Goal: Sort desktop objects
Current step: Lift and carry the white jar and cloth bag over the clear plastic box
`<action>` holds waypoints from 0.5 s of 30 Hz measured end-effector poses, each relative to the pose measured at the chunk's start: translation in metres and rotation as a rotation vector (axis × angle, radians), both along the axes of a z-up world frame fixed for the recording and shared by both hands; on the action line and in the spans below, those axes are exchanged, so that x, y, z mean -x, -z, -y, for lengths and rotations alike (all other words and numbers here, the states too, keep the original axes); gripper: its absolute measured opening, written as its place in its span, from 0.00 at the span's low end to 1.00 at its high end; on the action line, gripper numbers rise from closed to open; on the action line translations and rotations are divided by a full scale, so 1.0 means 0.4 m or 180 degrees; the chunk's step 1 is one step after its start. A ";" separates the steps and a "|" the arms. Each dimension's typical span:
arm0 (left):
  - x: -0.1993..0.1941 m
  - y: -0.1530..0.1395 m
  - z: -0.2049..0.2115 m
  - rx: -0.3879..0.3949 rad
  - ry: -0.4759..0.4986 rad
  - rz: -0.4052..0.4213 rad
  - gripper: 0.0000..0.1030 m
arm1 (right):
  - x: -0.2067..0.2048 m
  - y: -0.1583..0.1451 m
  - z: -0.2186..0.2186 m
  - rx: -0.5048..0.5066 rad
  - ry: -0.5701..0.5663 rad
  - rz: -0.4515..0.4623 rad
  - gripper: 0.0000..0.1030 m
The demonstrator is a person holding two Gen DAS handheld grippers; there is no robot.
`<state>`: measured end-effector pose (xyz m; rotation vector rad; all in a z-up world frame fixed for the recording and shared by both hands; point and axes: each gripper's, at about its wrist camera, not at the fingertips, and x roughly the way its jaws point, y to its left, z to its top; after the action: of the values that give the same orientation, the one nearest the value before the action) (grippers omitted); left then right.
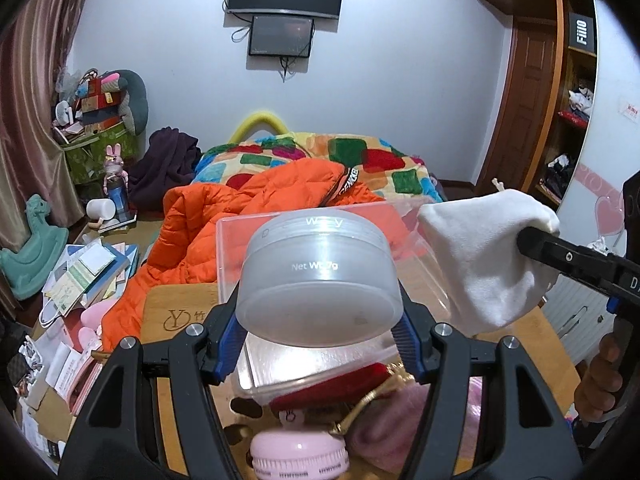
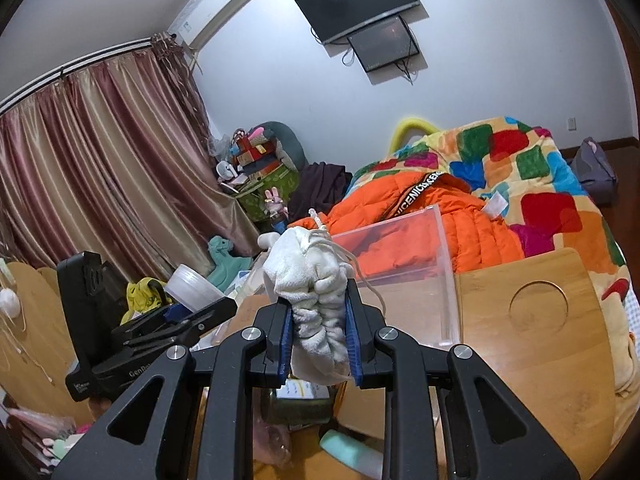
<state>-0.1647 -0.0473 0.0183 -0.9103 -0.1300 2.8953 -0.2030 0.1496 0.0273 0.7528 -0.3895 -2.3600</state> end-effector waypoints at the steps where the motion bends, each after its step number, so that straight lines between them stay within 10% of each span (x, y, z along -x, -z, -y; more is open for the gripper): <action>1: 0.007 0.004 -0.001 0.0009 0.0005 0.0020 0.62 | 0.006 0.001 0.003 -0.0029 0.0007 -0.0009 0.19; 15: 0.067 0.039 -0.016 0.0106 0.0107 0.0235 0.62 | 0.071 0.013 0.064 -0.0591 0.0170 -0.0111 0.20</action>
<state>-0.1914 -0.0409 0.0027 -1.0154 -0.0717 2.8423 -0.2313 0.1239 0.0220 0.7935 -0.1790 -2.4803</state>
